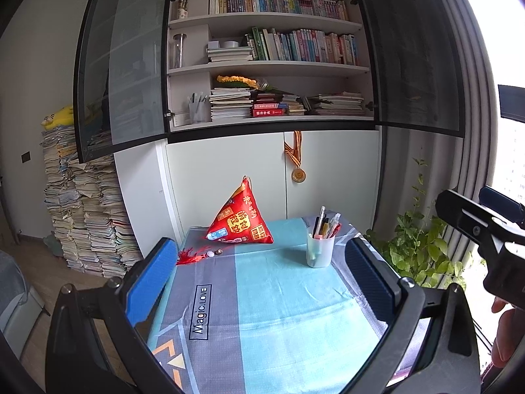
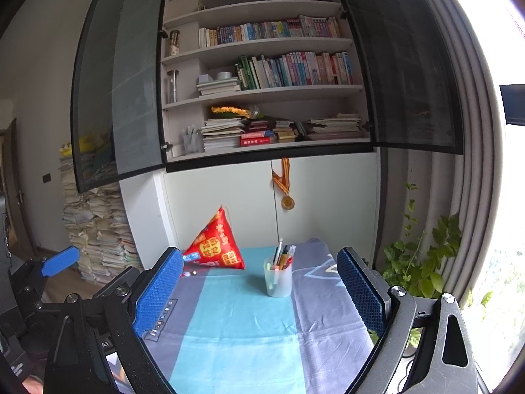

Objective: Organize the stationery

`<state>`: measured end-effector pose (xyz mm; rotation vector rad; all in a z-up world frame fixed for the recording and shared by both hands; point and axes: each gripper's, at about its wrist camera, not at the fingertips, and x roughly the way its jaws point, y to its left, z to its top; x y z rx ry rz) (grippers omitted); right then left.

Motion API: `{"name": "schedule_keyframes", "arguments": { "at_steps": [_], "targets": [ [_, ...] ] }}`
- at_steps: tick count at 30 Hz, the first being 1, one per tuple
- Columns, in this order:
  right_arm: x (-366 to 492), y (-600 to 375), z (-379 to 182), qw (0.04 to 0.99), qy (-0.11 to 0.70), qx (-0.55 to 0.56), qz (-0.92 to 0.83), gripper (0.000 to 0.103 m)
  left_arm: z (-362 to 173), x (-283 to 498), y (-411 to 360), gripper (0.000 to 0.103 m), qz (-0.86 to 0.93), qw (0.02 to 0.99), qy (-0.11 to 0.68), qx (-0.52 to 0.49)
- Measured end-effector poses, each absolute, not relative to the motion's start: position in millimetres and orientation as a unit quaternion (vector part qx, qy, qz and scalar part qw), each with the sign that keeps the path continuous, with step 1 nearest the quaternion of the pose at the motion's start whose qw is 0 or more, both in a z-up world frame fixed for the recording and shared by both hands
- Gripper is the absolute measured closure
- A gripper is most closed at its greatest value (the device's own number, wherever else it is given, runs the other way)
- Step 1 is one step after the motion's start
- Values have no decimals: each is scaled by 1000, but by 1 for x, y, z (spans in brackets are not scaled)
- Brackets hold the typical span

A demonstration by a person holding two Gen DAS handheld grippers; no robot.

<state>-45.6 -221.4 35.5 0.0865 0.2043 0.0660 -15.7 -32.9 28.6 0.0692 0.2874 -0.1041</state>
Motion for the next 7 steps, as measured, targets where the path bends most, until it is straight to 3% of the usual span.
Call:
{"name": "schedule_keyframes", "arguments": {
  "at_steps": [7],
  "targets": [
    [-46,-219,38,993,101,40,35,8,29,-17,-28,1,-52,988,140,33]
  ]
}}
